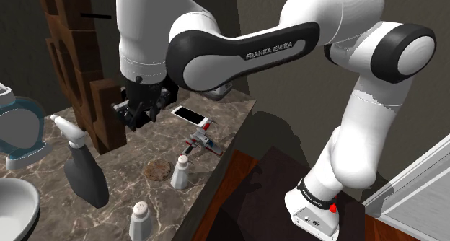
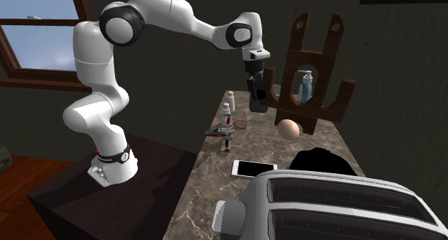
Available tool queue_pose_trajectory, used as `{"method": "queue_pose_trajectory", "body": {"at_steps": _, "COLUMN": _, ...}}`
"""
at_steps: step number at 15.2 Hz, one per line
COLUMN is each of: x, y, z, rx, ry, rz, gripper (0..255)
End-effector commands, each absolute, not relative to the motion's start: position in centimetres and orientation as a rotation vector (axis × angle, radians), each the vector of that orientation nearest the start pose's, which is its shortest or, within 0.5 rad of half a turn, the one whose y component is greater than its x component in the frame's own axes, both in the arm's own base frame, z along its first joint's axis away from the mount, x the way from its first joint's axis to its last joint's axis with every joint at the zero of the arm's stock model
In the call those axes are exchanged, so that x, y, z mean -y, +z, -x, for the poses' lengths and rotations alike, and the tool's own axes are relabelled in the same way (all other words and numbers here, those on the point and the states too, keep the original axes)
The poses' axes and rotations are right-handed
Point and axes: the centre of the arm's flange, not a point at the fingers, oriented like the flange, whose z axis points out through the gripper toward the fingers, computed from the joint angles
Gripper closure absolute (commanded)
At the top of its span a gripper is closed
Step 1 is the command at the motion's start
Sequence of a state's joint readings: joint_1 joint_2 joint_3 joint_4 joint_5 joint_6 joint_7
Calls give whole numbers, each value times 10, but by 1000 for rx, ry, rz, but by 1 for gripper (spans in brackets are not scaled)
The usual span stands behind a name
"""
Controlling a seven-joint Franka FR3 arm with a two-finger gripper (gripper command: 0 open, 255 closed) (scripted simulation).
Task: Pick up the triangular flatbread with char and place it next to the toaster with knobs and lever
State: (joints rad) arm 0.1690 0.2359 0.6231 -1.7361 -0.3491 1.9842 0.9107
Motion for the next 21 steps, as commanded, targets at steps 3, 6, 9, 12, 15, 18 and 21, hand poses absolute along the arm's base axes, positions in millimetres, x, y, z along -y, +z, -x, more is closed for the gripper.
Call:
{"method": "queue_pose_trajectory", "body": {"at_steps": 3, "x": -410, "y": 487, "z": -473, "rx": -8, "ry": -293, "rz": 3205, "gripper": 255}}
{"method": "queue_pose_trajectory", "body": {"at_steps": 6, "x": -410, "y": 503, "z": -473, "rx": -8, "ry": -293, "rz": 3205, "gripper": 255}}
{"method": "queue_pose_trajectory", "body": {"at_steps": 9, "x": -410, "y": 519, "z": -473, "rx": -8, "ry": -293, "rz": 3205, "gripper": 255}}
{"method": "queue_pose_trajectory", "body": {"at_steps": 12, "x": -410, "y": 535, "z": -473, "rx": -8, "ry": -293, "rz": 3205, "gripper": 255}}
{"method": "queue_pose_trajectory", "body": {"at_steps": 15, "x": -410, "y": 551, "z": -473, "rx": -8, "ry": -293, "rz": 3205, "gripper": 255}}
{"method": "queue_pose_trajectory", "body": {"at_steps": 18, "x": -410, "y": 567, "z": -473, "rx": -8, "ry": -293, "rz": 3205, "gripper": 255}}
{"method": "queue_pose_trajectory", "body": {"at_steps": 21, "x": -410, "y": 582, "z": -473, "rx": -8, "ry": -293, "rz": 3205, "gripper": 255}}
